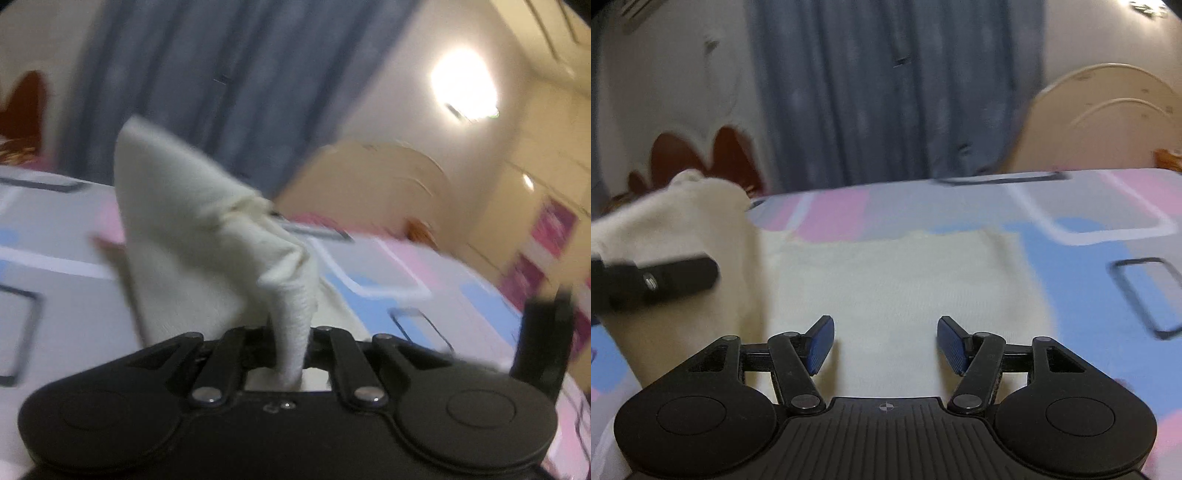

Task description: Fold small clothes

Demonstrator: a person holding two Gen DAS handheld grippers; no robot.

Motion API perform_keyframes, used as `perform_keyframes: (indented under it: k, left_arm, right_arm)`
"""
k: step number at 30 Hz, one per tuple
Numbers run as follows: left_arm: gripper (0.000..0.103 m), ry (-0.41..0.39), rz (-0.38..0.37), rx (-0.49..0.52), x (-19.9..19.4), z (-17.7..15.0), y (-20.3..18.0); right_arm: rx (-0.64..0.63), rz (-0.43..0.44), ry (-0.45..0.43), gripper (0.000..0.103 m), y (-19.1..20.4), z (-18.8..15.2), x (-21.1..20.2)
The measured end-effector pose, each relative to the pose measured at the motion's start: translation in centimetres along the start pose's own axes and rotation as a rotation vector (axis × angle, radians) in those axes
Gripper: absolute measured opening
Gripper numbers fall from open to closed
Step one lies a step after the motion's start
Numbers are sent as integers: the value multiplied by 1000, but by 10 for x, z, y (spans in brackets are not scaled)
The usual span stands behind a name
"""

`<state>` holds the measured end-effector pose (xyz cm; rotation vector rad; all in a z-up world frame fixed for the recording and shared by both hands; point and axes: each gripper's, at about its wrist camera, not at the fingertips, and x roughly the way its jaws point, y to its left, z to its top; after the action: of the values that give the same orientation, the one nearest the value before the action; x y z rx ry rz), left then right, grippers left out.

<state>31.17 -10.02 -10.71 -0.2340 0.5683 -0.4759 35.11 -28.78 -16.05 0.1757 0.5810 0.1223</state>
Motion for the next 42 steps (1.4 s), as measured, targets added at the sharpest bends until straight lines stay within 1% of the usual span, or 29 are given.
perform_keyframes:
  k: [2,5,6,7,9,10,11,12,15,17,18,20,23,24,25,26,29,30,33,34,36,40,41,42]
  left_arm:
    - [6,64,-31,26,17,-13,-16]
    - [6,166,-54,82,33,-33,-35]
    - [8,209,-67,111,37,-40,-41]
    - [12,224,-68,136,37,-44,-46]
    - [33,221,-46,172,36,-47,-51]
    - [40,232,-44,180,35,-47,-50]
    - [59,242,-43,181,30,-47,-51]
    - [69,234,-39,173,27,-45,-44]
    - [69,194,-42,153,4,-39,-40]
    - [69,146,-29,120,-10,-34,-30]
    - [69,128,-4,106,-11,-28,-28]
    - [68,96,56,61,-18,-20,-9]
    - [67,94,137,18,-14,-14,14]
    - [67,94,152,6,-11,-12,21]
    - [67,93,171,-1,-7,-12,27]
    - [67,96,186,-7,-3,-11,31]
    - [67,97,208,-33,1,-9,42]
    - [67,100,214,-38,3,-9,45]
    - [67,104,224,-61,13,-6,50]
    - [67,103,220,-72,9,-5,51]
    - [67,94,210,-81,13,-3,49]
    - [67,87,177,-72,21,-1,38]
    - [67,90,166,-68,24,-2,35]
    - [68,99,160,-65,29,-4,32]
  right_arm:
    - [30,-40,1,62,-27,3,-12]
    - [55,-101,-6,62,-60,3,-28]
    - [72,-113,-7,62,-70,4,-33]
    - [90,-112,-7,62,-76,5,-36]
    - [130,-89,-11,62,-86,6,-42]
    - [147,-66,-16,62,-87,8,-44]
    - [157,-41,-19,62,-89,10,-47]
    - [164,-12,-19,62,-87,12,-48]
    - [174,59,-4,61,-78,16,-47]
    - [197,112,37,61,-75,15,-36]
    - [208,129,56,61,-72,14,-32]
    - [213,140,97,61,-66,10,-20]
    - [231,156,114,61,-61,7,-9]
    - [235,159,116,55,-60,7,-7]
    - [236,166,123,40,-58,7,-3]
    - [240,168,134,37,-57,7,1]
    - [300,185,152,37,-63,8,12]
    - [316,192,151,36,-66,9,14]
    - [306,206,142,15,-62,11,15]
    - [304,208,134,14,-61,13,13]
    - [287,206,109,13,-61,17,9]
    - [235,145,35,12,-71,26,-16]
    - [237,137,37,12,-76,26,-18]
    - [238,146,61,12,-81,24,-17]
